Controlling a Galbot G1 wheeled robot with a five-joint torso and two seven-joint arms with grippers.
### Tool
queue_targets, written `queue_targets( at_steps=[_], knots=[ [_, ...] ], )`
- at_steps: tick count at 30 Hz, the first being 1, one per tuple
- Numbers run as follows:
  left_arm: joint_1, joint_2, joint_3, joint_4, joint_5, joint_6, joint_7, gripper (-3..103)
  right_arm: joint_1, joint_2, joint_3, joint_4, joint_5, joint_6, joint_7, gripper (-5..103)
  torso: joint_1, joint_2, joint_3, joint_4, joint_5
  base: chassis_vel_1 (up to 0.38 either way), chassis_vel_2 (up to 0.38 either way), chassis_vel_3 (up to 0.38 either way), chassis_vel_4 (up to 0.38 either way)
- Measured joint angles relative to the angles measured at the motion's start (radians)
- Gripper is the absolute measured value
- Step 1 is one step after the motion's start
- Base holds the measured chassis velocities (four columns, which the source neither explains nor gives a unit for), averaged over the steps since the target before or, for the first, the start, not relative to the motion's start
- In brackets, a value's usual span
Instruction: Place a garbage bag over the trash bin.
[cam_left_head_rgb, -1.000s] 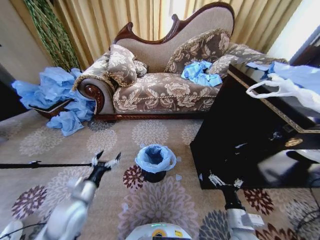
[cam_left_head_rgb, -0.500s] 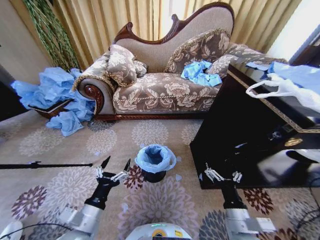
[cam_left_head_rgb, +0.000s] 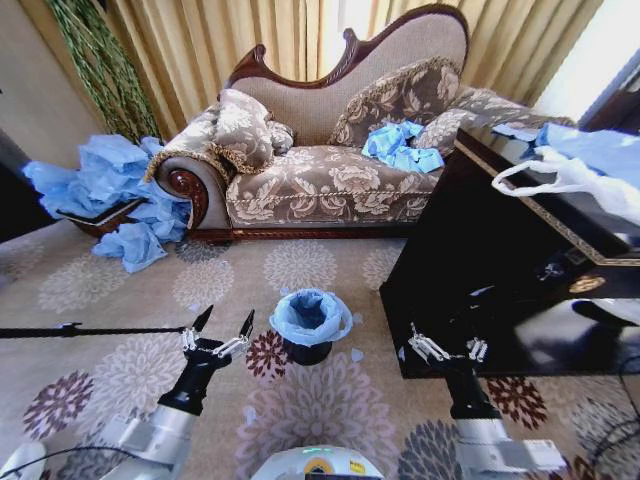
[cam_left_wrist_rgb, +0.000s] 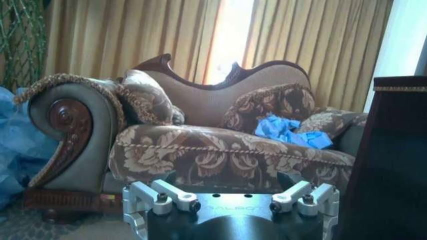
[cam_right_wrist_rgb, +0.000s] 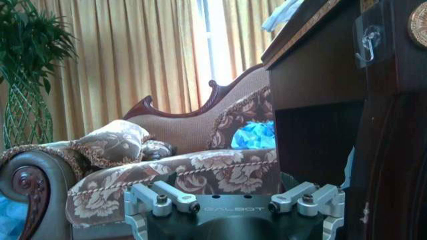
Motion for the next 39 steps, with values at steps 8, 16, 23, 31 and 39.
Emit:
queue_targets(
  at_steps=[8, 16, 23, 31, 39],
  knots=[
    [-0.001, 0.001, 0.001, 0.002, 0.0, 0.001, -0.001, 100, 0.001, -0.001, 0.0, -0.002, 0.0, 0.0, 0.0, 100, 0.0, 0.0, 0.0, 0.0, 0.0, 0.0, 0.0, 0.0, 0.0],
    [-0.002, 0.001, 0.002, 0.003, -0.001, 0.002, -0.002, 100, 0.001, -0.001, 0.0, -0.003, 0.0, 0.001, 0.0, 100, 0.0, 0.0, 0.0, 0.0, 0.0, 0.0, 0.0, 0.0, 0.0],
    [-0.002, 0.001, 0.003, 0.003, -0.001, 0.002, -0.002, 100, 0.001, -0.001, 0.0, -0.004, 0.001, 0.001, 0.0, 100, 0.0, 0.0, 0.0, 0.0, 0.0, 0.0, 0.0, 0.0, 0.0],
    [-0.002, 0.002, 0.003, 0.004, -0.001, 0.003, -0.003, 100, 0.001, -0.001, 0.0, -0.005, 0.001, 0.002, 0.001, 100, 0.0, 0.0, 0.0, 0.0, 0.0, 0.0, 0.0, 0.0, 0.0],
    [-0.002, 0.002, 0.003, 0.004, -0.001, 0.003, -0.003, 100, 0.002, -0.001, 0.0, -0.005, 0.002, 0.002, 0.001, 100, 0.0, 0.0, 0.0, 0.0, 0.0, 0.0, 0.0, 0.0, 0.0]
  ],
)
